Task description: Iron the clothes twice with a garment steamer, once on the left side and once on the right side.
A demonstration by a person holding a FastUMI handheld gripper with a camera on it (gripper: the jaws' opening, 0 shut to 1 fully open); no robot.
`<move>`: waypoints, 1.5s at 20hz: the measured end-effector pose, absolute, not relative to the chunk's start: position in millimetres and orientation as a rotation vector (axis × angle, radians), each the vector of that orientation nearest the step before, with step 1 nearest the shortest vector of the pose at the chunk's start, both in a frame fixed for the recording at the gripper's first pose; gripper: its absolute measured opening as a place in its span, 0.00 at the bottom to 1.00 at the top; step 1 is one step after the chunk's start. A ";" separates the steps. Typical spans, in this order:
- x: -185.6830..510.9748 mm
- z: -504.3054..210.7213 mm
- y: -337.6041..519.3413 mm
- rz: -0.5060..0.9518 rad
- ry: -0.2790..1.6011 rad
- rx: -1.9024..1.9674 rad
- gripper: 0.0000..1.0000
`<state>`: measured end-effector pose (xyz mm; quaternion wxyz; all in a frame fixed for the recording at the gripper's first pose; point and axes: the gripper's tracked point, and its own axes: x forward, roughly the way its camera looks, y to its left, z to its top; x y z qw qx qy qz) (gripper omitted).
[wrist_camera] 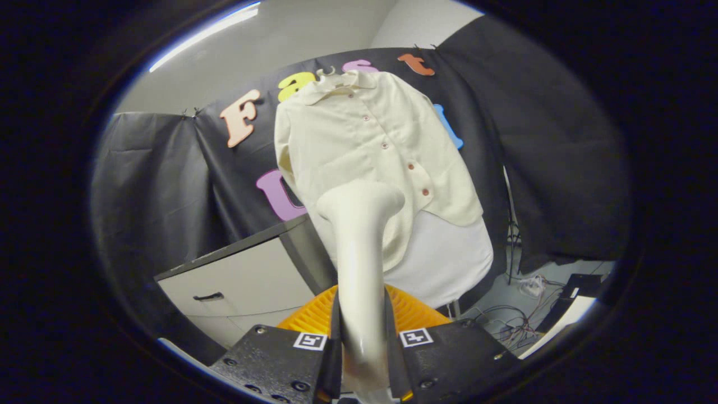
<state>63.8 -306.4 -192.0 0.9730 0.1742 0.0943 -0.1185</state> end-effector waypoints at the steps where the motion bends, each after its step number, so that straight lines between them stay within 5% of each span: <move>1: 61.7 -186.2 -292.8 -0.229 0.198 0.350 0.33; 30: -28.4 -12.3 4.5 0.051 -0.003 0.055 0.32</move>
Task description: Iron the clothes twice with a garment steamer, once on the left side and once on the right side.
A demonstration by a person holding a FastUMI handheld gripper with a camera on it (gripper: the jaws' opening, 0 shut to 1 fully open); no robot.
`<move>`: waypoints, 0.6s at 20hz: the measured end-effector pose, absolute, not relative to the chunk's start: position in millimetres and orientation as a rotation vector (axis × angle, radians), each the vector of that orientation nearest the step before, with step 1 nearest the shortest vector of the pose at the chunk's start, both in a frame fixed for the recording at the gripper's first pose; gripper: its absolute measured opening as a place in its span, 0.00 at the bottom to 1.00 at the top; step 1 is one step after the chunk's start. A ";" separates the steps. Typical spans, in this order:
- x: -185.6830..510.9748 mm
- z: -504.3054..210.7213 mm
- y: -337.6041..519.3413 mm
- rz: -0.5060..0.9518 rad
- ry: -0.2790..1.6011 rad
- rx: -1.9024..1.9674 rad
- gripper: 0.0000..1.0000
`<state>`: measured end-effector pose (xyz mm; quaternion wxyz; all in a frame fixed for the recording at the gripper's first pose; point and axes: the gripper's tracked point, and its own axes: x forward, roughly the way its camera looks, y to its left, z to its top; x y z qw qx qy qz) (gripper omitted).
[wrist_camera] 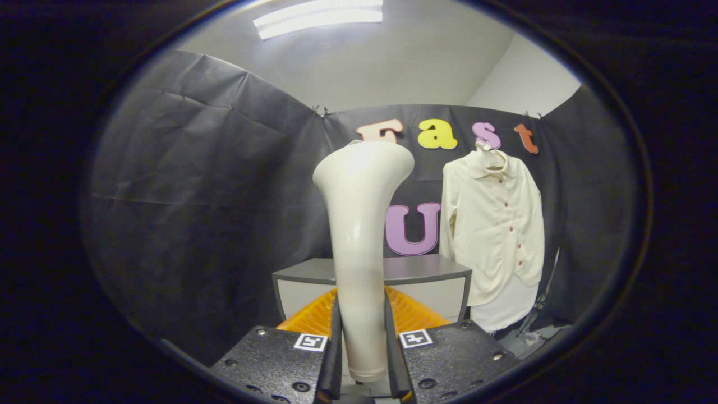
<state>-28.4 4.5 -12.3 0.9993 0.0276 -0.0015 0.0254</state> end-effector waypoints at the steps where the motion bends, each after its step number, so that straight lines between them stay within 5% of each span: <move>1: -31.0 -13.5 6.5 0.058 -0.003 0.048 0.32; 12: -34.9 -19.9 -9.6 0.026 0.012 0.042 0.33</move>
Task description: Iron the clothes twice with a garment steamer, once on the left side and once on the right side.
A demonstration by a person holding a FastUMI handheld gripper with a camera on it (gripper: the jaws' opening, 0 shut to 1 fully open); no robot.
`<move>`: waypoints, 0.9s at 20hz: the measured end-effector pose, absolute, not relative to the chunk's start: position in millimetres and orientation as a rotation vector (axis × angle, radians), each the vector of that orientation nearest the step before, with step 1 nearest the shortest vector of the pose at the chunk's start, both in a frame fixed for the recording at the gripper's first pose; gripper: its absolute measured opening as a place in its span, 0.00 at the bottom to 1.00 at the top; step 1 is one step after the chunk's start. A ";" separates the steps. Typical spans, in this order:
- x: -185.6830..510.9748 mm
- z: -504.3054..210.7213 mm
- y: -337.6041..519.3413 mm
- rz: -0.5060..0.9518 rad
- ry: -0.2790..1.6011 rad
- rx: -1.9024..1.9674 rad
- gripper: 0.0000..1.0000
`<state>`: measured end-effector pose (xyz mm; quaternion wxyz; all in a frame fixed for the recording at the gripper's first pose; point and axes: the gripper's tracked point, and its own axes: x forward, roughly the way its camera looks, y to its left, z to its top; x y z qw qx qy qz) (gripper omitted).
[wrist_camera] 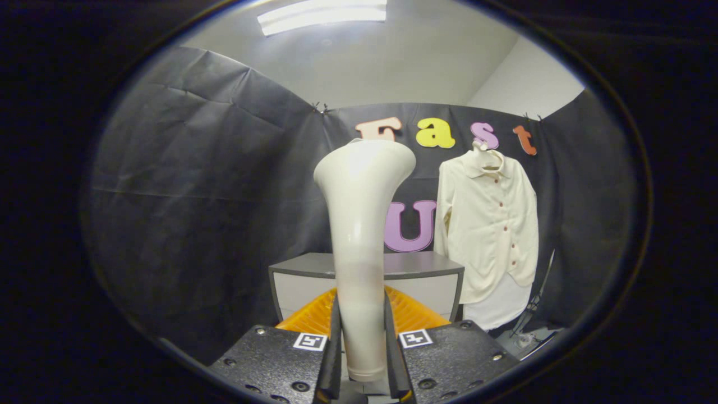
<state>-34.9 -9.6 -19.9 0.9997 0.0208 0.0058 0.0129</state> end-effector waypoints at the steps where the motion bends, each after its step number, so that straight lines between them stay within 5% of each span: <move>1: -34.2 -22.1 -9.3 0.029 0.020 0.042 0.33; 18: -32.4 -42.4 -7.8 0.035 0.048 0.056 0.33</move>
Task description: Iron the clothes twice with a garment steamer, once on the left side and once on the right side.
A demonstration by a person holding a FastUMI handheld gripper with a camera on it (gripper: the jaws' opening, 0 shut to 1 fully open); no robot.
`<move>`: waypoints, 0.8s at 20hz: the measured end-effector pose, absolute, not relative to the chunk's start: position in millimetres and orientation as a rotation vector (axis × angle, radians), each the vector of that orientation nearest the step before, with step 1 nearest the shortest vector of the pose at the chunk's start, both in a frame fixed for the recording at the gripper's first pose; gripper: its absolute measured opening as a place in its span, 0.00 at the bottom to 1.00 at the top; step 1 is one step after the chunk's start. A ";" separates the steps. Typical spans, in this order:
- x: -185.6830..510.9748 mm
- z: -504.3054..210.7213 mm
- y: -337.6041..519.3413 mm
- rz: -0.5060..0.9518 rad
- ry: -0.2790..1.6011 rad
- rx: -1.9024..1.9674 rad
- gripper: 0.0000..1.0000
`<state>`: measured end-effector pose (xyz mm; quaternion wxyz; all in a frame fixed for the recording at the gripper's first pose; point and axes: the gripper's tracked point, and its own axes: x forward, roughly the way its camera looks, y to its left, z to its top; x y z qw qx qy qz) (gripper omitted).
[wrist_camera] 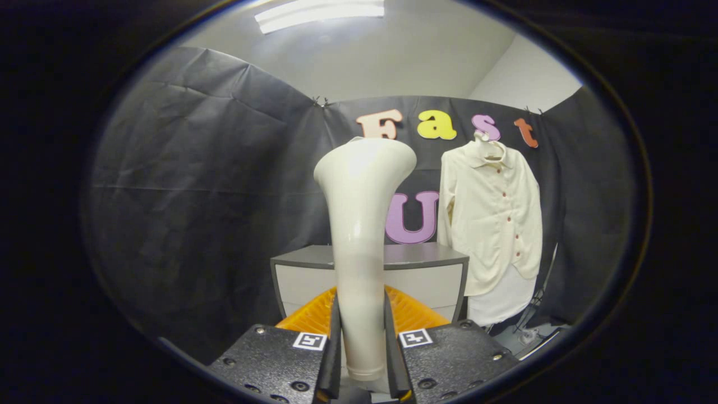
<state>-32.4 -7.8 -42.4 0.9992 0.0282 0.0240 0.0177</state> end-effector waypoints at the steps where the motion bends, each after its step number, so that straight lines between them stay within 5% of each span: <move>1: -33.8 -43.3 -8.0 0.034 0.047 0.063 0.33; 16: -35.6 -52.2 -11.3 0.031 0.059 0.070 0.33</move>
